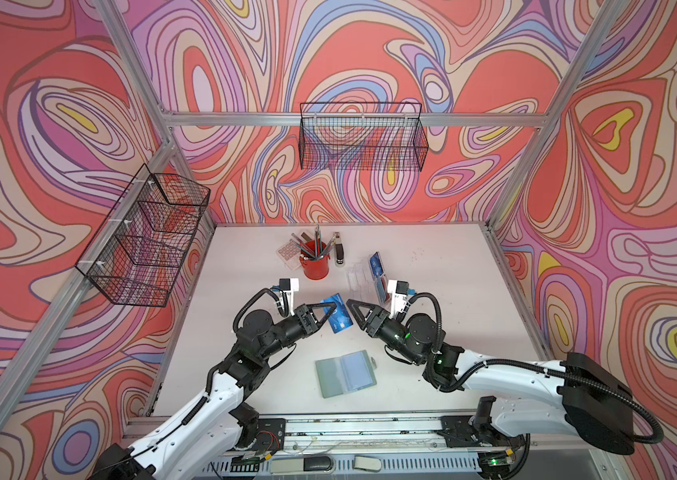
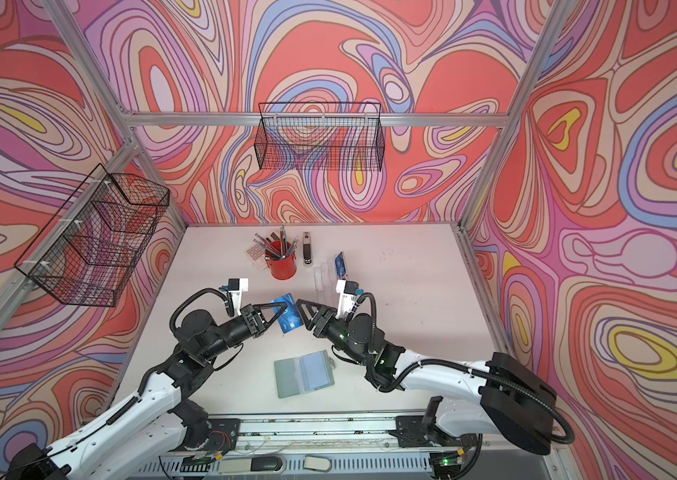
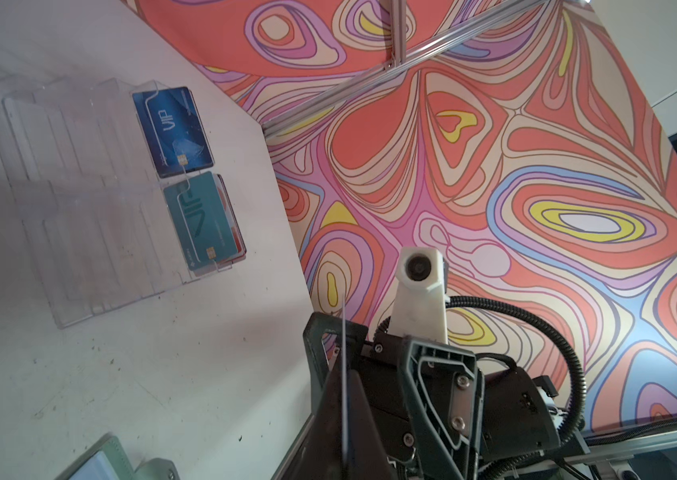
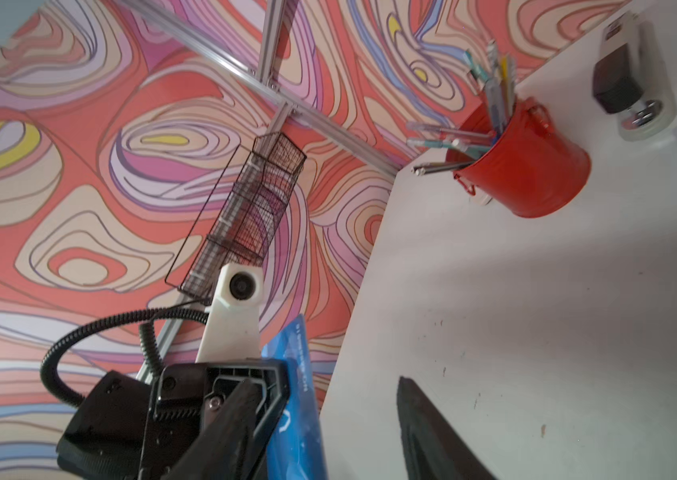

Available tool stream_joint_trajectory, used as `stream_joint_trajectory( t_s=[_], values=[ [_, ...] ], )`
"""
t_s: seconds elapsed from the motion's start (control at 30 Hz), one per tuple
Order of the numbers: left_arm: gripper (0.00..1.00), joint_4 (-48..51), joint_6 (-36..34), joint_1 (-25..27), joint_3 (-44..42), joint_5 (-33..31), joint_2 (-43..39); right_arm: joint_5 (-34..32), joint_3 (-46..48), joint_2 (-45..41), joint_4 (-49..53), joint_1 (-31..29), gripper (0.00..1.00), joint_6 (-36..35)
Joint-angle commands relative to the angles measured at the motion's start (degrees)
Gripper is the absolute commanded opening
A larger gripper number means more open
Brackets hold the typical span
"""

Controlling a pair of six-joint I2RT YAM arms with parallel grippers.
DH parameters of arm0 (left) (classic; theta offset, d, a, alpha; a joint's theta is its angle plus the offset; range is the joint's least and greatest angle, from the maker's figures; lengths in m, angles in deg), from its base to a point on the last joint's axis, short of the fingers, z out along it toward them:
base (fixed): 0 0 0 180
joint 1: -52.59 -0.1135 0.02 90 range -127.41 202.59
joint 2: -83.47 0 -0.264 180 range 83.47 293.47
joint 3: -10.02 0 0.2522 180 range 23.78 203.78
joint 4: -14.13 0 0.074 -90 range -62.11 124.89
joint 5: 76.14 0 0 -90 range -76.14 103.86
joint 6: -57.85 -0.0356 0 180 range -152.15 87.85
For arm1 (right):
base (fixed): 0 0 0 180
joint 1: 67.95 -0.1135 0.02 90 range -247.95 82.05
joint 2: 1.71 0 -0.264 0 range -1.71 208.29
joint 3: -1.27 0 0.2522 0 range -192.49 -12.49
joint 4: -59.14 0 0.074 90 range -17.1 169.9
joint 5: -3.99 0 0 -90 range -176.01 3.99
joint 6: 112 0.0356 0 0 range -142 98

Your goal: Put the credit cards into the card holder

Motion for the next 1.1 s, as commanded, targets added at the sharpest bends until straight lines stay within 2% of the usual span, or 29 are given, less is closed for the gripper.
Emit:
stream_joint_trajectory(
  t_s=[0.0, 0.1, 0.2, 0.27, 0.67, 0.9, 1.0, 1.03, 1.07],
  values=[
    [0.00, 1.8, 0.9, -0.4, 0.6, 2.9, -1.4, 9.0, -2.0, 3.0, 2.7, 0.1, 0.56, -2.5],
    [0.00, 4.5, 0.2, -0.4, 0.8, 2.1, -2.9, 11.1, -4.0, 6.4, 1.2, 0.1, 0.52, -2.5],
    [0.00, 5.8, -0.2, -0.4, 0.6, 1.7, -4.1, 13.8, -6.3, 9.3, 0.1, 0.2, 0.31, -2.4],
    [0.00, 7.1, -0.6, -0.4, 0.5, 0.8, -5.0, 13.9, -6.6, 10.0, -0.5, 0.1, 0.26, -2.0],
    [0.00, 12.0, -2.1, -1.0, 0.9, -0.6, -8.8, 12.9, -0.9, 4.6, -3.1, 0.9, 0.30, 0.0],
    [0.00, 8.4, -0.7, -1.0, 0.5, 0.9, -6.7, 17.2, 1.2, 6.2, -10.8, 0.9, 0.15, 3.9],
    [0.00, 6.7, -0.7, -1.0, 0.7, 2.6, -5.3, 17.8, 1.1, 7.0, -12.2, 0.9, 0.04, 4.2],
    [0.04, 7.5, -1.1, -1.0, 1.0, 2.8, -5.0, 17.5, 1.0, 7.0, -11.7, 0.9, 0.00, 4.1],
    [0.23, 10.3, -1.9, -1.0, 1.7, 2.2, -5.2, 16.5, 1.0, 6.7, -10.4, 1.0, 0.00, 3.7]
  ],
)
